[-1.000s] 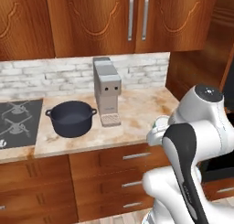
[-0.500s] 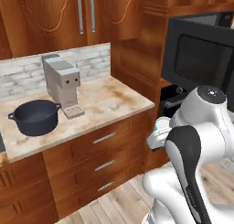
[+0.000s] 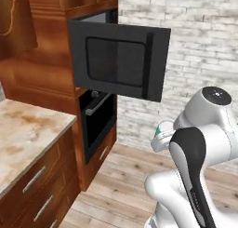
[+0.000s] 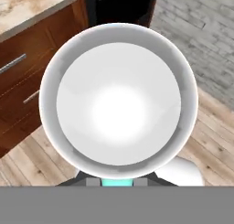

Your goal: Pick the mug from the counter and place it inside the microwave. Then close the microwave.

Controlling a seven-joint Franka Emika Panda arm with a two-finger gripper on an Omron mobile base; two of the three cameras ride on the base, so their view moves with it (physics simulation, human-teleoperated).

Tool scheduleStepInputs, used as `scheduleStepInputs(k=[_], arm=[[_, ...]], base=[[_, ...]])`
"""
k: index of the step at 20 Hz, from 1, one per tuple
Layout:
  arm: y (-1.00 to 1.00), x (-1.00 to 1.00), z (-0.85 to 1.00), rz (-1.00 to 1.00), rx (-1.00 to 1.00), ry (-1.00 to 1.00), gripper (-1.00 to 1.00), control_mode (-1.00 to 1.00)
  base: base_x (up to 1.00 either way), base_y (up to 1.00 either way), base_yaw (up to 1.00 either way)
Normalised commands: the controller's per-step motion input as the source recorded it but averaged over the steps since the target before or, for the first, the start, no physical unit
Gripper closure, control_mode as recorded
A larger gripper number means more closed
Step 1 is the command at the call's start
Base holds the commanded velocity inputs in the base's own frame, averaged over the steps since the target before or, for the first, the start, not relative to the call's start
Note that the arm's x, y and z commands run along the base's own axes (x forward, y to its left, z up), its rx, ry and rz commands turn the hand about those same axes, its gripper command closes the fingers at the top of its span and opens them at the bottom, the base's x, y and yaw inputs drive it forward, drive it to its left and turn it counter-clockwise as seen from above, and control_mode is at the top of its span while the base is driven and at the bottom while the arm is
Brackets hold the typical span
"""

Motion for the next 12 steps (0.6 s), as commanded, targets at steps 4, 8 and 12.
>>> scheduleStepInputs(k=[4, 8, 12], arm=[[0.0, 0.0, 0.0, 0.0, 0.0, 0.0, 1.0, 1.0], [0.0, 0.0, 0.0, 0.0, 0.0, 0.0, 1.0, 1.0], [0.0, 0.0, 0.0, 0.0, 0.0, 0.0, 1.0, 1.0]], base=[[-0.39, -0.16, -0.7], [-0.24, -0.44, -0.45], [0.1, -0.44, -0.04]])
